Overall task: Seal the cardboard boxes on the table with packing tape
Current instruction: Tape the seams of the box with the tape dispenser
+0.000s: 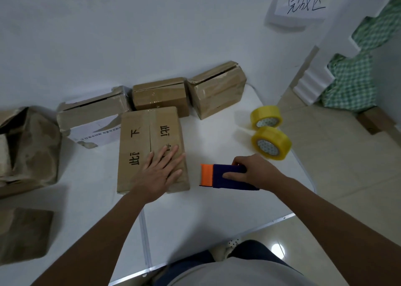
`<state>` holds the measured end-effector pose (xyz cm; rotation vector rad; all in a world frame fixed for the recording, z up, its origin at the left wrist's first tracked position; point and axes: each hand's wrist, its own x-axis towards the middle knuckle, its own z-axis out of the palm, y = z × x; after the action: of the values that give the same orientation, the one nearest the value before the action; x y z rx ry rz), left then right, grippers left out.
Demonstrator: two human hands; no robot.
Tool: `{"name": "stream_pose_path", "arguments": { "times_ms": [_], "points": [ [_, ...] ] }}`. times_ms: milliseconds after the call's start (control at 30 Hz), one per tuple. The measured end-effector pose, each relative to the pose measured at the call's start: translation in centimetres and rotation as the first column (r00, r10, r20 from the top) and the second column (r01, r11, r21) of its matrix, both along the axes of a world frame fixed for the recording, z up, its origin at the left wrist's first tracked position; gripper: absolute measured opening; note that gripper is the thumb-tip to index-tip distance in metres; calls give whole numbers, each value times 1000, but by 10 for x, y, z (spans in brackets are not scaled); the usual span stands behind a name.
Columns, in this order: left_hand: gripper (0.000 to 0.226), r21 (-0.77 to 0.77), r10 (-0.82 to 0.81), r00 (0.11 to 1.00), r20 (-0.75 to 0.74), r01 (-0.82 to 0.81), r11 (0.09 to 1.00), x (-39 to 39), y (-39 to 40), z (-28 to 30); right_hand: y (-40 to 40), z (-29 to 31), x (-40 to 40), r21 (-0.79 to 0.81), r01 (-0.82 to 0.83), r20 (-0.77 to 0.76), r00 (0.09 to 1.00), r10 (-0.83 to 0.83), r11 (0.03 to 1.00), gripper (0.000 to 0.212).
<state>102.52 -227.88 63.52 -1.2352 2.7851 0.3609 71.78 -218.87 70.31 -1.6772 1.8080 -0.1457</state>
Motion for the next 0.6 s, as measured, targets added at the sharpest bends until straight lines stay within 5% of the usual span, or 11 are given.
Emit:
{"name": "stream_pose_path", "arguments": {
  "times_ms": [233,600],
  "points": [
    [62,3,13,1000,-4,-13,1000,0,1,1,-10,6,-4,-24,-61,-118,991,58,998,50],
    [70,-8,155,988,-1,-155,988,-12,15,0,-13,-39,36,-55,177,-176,967,-184,983,54]
  ]
}}
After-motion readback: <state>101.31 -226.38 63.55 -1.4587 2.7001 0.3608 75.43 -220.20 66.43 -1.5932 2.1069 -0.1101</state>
